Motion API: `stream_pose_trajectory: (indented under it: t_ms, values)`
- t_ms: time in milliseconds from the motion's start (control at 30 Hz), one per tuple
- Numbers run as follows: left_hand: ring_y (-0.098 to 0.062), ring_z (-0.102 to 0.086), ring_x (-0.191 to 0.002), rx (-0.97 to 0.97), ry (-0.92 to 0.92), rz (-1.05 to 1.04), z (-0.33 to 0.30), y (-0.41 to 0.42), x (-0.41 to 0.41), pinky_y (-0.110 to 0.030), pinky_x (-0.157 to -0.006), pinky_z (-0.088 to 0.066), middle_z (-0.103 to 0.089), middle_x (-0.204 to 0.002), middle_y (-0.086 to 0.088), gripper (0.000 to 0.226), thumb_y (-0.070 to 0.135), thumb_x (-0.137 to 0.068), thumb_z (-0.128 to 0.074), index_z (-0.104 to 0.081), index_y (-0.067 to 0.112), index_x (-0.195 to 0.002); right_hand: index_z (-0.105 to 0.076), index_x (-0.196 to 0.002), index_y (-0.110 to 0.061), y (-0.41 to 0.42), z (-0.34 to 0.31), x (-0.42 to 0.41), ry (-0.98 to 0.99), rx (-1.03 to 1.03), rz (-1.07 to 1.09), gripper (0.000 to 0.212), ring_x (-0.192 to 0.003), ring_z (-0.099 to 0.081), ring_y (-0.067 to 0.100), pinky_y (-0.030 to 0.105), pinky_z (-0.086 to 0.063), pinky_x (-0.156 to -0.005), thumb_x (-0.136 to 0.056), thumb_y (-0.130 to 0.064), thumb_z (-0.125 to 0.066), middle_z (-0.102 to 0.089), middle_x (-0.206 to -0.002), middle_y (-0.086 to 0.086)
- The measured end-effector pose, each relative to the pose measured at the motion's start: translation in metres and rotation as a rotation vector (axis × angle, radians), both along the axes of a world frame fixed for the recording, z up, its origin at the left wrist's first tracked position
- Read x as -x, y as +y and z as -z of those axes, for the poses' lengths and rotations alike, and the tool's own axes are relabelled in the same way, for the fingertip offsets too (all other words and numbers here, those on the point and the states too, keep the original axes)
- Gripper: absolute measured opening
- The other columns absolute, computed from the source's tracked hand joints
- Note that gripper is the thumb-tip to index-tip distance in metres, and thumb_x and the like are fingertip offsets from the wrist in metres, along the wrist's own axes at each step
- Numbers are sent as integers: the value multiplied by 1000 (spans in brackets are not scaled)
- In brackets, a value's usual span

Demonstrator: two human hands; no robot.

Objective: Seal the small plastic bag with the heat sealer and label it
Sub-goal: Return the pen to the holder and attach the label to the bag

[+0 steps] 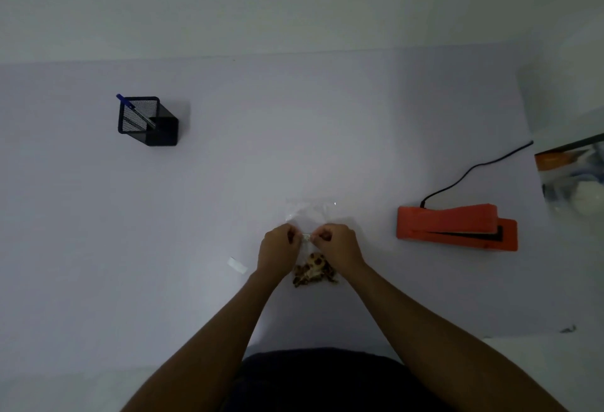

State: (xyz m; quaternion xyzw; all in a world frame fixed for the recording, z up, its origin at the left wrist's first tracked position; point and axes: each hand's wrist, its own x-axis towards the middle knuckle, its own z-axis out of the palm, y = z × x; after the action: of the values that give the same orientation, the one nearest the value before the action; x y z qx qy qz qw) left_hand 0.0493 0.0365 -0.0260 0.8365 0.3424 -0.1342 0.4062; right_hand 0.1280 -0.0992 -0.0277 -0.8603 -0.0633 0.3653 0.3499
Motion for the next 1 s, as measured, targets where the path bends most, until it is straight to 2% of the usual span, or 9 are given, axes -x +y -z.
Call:
stream_pose_trajectory:
  t_ms: [133,233,367,500,667,800,1000]
  values:
    - [-13,-56,-61,-11,7,22,0,-1,0,-24,-55,-41,-60,-68,2,23,25,-94,-54,-59,16,-74,-75,-84,-14,0,-2,-1,-3,18,-24,11,-70,-64,2,17,-48,-64,-87,-25,-72,-72,-79,-5]
    - [-10,-54,-60,-39,4,32,-1,-5,0,-18,-52,-34,-59,-68,4,23,25,-95,-54,-60,14,-75,-72,-78,-14,-1,0,-2,-14,41,-47,16,-70,-65,6,27,-55,-65,-86,-29,-71,-70,-76,-6]
    - [-13,-56,-62,-62,6,43,2,-7,1,-19,-53,-37,-60,-69,1,25,27,-95,-55,-61,12,-76,-70,-74,-14,-2,2,-4,-24,60,-56,20,-70,-67,12,37,-59,-69,-85,-30,-71,-70,-73,-4]
    - [-11,-56,-63,-65,-1,70,4,-6,1,-18,-53,-37,-60,-70,3,22,26,-94,-56,-61,13,-78,-70,-74,-14,-3,1,-6,-21,67,-72,19,-71,-67,12,36,-59,-71,-86,-29,-70,-70,-74,-4]
    - [-16,-58,-65,-29,-12,73,6,-3,1,-35,-61,-51,-62,-72,-1,22,22,-97,-47,-58,12,-81,-70,-76,-15,-3,0,-9,-13,83,-111,17,-70,-66,10,34,-59,-70,-87,-28,-70,-70,-74,-3]
    - [-17,-59,-65,-2,-23,66,4,-2,1,-29,-59,-48,-60,-71,4,7,23,-95,-54,-54,17,-97,-70,-73,-15,0,-2,-10,-16,112,-129,18,-69,-66,12,33,-58,-68,-87,-27,-70,-69,-73,-3]
    - [-13,-59,-64,-40,-12,68,3,-4,-2,-28,-61,-51,-59,-70,5,21,37,-91,-63,-51,21,-98,-69,-71,-17,1,-3,-11,-21,138,-151,20,-68,-66,13,35,-59,-67,-87,-29,-68,-69,-70,-3]
